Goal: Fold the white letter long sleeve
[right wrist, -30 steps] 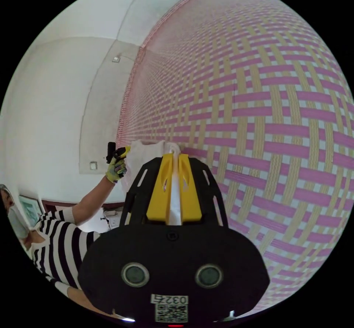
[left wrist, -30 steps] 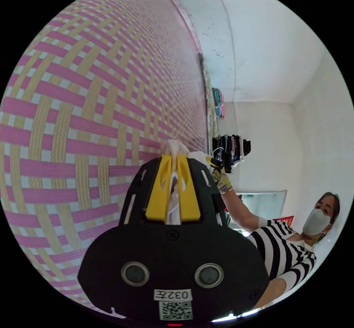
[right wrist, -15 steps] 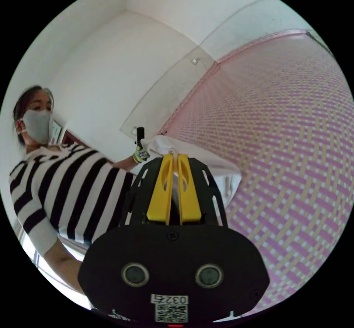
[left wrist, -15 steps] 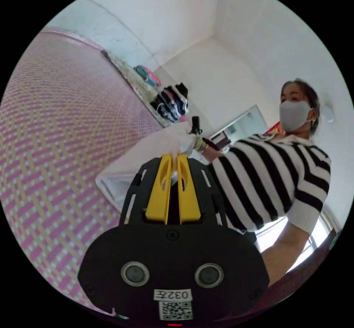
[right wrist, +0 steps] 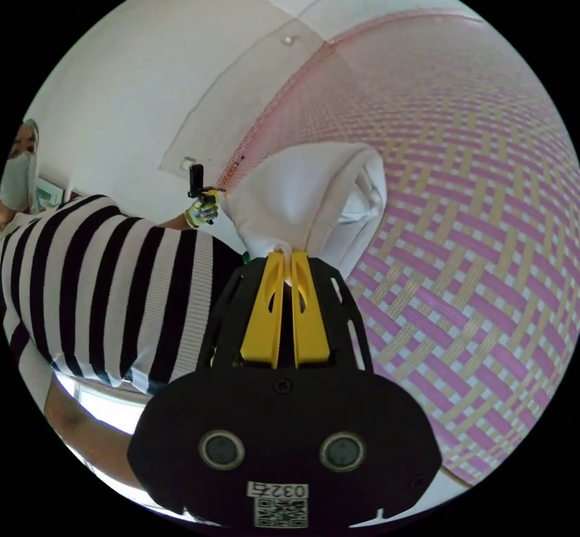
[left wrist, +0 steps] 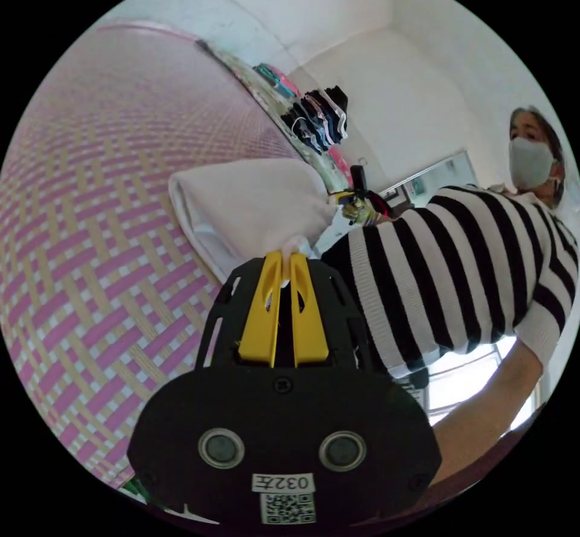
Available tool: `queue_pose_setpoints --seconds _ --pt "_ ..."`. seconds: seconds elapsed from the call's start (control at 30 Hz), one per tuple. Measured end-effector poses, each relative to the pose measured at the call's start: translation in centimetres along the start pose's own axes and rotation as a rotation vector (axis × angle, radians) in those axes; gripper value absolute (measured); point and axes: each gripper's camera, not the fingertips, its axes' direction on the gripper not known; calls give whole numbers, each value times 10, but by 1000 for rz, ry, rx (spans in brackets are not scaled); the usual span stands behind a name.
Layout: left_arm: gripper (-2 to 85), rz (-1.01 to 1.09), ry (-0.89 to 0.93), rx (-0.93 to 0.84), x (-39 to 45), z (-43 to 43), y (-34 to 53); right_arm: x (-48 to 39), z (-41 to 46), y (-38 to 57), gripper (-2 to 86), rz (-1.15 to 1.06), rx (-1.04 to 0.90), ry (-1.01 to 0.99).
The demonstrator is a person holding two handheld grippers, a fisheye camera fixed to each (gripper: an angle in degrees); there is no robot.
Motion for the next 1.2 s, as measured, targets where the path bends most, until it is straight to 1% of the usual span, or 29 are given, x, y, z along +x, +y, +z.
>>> queue_pose_setpoints --seconds 0.03,0.07,0.17,0.23,0.33,0.4,0.47,0.5,0.53,0.6,0.67,0.73,0.83,0.9,0.93,1.0,1.1,1.17,1.2 --pt "-17 32 -51 -11 4 3 1 -2 -4 0 -8 -18 14 30" --pt "-17 36 -58 -59 0 15 1 2 5 -4 -8 -18 -21 40" --pt "-17 -18 -7 -190 -27 54 5 23 43 -16 -8 15 -138 51" --pt "-17 -45 80 -173 -34 56 7 27 47 -20 -8 31 -154 22" --pt "-17 15 -4 -74 -18 42 16 13 23 -16 -8 -9 -74 33" --pt "-16 19 2 -106 -23 51 19 18 29 -14 -8 -2 -99 36" --pt "-16 -34 -28 -218 -49 83 19 36 65 -19 -8 20 -188 46" --pt "-16 -46 -26 -242 -56 92 19 41 74 -21 -8 31 -208 43" --pt "-16 -70 -10 -281 -66 104 17 50 89 -25 -8 57 -237 32" --pt "-16 -70 27 -301 -67 109 13 47 93 -28 -9 59 -254 36" --pt "-16 -4 12 -267 -51 97 13 32 75 -24 -9 29 -209 43" --pt "-16 3 20 -227 -49 92 15 31 67 -18 -8 35 -171 27" --pt "-15 -32 -55 -288 -71 122 9 46 96 -27 -5 59 -192 66" --pt "-14 -106 -28 -308 -95 145 2 58 118 -39 -2 85 -176 104" --pt "-11 -152 22 -316 -106 154 -2 59 127 -47 2 89 -173 104" --pt "-2 -139 30 -310 -104 154 -5 52 129 -50 16 68 -187 131" --pt "18 -92 51 -252 -94 133 2 46 108 -40 51 78 -168 78" --pt "14 -102 28 -116 -90 102 8 43 77 -28 44 122 -84 76" --pt "11 -98 25 -75 -89 94 8 40 69 -26 37 123 -54 80"
